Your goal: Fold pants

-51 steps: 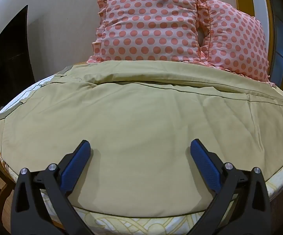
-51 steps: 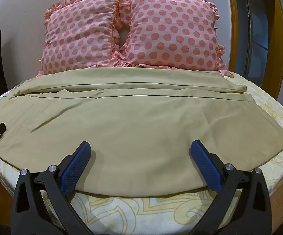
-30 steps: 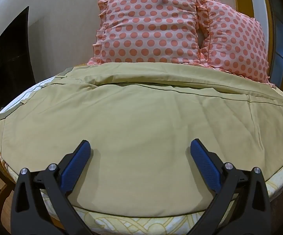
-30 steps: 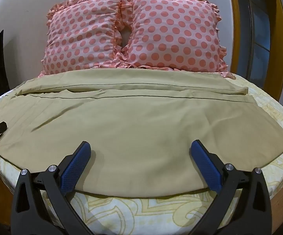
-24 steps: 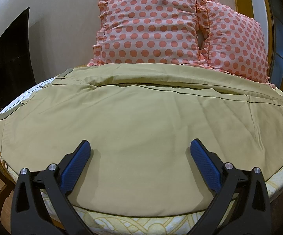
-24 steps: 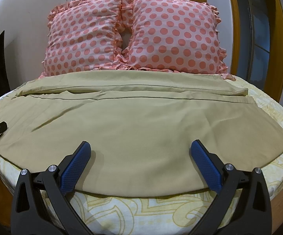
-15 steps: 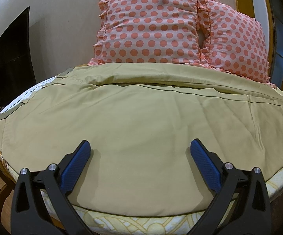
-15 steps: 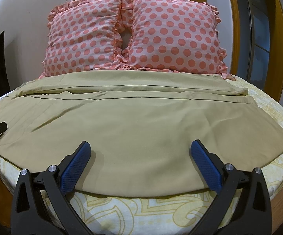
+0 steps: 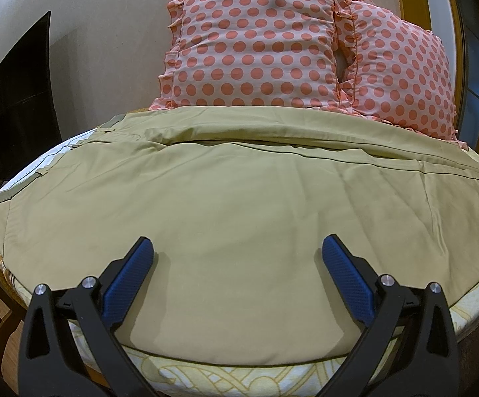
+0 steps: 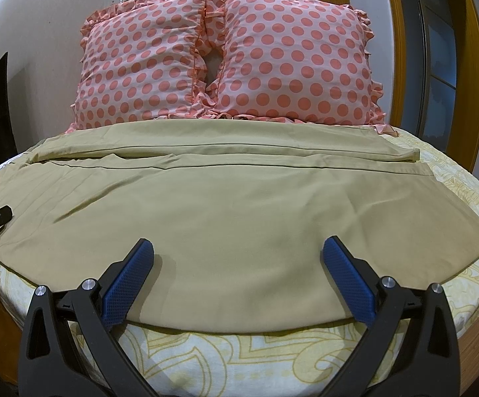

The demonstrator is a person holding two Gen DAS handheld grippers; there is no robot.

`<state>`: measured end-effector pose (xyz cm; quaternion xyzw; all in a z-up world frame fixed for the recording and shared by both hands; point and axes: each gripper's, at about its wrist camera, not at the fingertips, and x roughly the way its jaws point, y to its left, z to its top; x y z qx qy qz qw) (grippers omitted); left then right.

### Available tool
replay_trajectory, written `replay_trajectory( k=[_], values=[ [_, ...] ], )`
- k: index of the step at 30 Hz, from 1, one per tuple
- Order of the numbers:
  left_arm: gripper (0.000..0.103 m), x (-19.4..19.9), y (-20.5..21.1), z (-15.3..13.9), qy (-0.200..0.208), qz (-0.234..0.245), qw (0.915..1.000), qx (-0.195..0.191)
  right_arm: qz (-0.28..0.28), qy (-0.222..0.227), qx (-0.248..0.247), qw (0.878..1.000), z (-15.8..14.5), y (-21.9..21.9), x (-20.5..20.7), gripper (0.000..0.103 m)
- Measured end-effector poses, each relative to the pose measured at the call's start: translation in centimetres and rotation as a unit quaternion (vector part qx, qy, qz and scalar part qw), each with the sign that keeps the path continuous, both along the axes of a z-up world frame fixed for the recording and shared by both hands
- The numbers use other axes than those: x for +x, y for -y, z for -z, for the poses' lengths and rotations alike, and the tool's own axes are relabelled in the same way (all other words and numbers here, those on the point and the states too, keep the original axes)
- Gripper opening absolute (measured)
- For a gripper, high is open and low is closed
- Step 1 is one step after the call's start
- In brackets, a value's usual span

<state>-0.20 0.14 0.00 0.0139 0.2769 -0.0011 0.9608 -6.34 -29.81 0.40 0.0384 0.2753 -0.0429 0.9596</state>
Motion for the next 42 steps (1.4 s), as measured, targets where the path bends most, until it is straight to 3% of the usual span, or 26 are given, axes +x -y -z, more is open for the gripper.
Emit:
replay_trajectory(
  k=[38, 40, 42],
  values=[
    [0.101, 0.0, 0.0, 0.0, 0.000, 0.000, 1.0000, 0.000, -0.001, 0.002, -0.001, 1.000, -0.4, 0.1, 0.1, 0.102],
    [0.101, 0.0, 0.0, 0.0, -0.002, 0.001, 1.0000, 0.000, -0.003, -0.002, -0.001, 1.000, -0.4, 0.1, 0.1, 0.102],
    [0.101, 0.2, 0.0, 0.0, -0.015, 0.006, 0.9999, -0.003, -0.010, -0.035, 0.011, 0.999, -1.3, 0.6, 1.0, 0.102]
  ],
)
